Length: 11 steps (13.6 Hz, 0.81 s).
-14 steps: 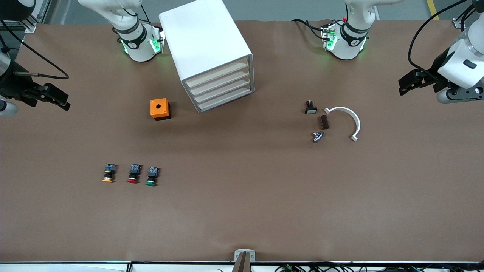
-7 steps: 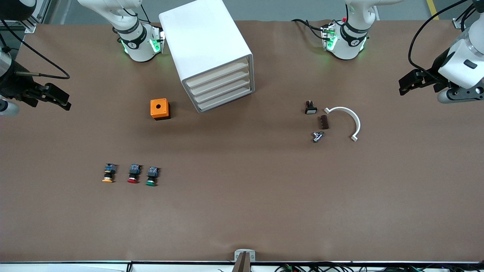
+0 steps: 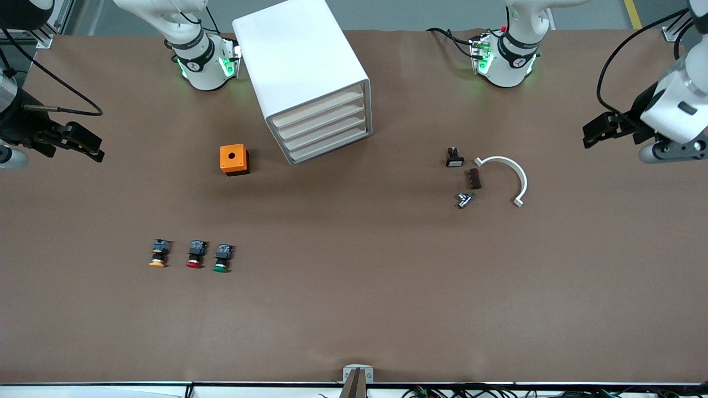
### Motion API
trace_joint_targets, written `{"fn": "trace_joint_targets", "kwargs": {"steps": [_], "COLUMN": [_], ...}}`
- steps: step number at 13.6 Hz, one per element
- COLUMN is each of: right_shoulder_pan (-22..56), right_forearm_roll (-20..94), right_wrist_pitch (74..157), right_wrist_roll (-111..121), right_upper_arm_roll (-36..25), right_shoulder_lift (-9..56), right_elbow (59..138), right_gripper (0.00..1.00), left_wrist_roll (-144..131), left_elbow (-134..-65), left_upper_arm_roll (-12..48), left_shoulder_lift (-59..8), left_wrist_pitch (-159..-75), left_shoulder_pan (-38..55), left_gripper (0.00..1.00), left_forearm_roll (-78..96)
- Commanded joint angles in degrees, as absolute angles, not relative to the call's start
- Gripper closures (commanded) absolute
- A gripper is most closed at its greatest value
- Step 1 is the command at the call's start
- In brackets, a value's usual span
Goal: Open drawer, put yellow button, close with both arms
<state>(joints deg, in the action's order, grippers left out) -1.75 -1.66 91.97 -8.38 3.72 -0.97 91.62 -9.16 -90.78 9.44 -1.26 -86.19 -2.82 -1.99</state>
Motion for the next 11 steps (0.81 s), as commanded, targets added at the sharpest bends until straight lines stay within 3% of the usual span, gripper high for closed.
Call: {"fn": "trace_joint_targets", "kwargs": {"steps": [1,6,11], "right_shoulder_pan": [-2.2,-3.5,-5.7], "right_forearm_roll": [-0.9,-0.5,3.4], "right_wrist_pitch": [92.5,93.8,95.4], "right_wrist_roll": [-7.8,-7.7,-3.4], "right_upper_arm_roll": [4.0,4.0,3.9], "right_shoulder_lift": [-1.1,0.5,4.3], "right_elbow": [91.3,91.0,91.1], "right_gripper": [0.0,0.0,0.0], "left_wrist_roll": [-9.0,-10.7,-21.2], "left_elbow": [-89.0,-88.7,-87.5], "left_upper_arm_roll": [9.8,9.9,10.3], "left_shoulder_lift": [-2.8,-7.5,-17.7], "left_wrist_pitch": [-85.0,-85.7,-88.4], "left_shoulder_pan": [-2.7,-2.2,-1.7], "left_gripper": [0.0,0.0,0.0], "left_forearm_roll": [-2.0,-1.1,-1.3]}}
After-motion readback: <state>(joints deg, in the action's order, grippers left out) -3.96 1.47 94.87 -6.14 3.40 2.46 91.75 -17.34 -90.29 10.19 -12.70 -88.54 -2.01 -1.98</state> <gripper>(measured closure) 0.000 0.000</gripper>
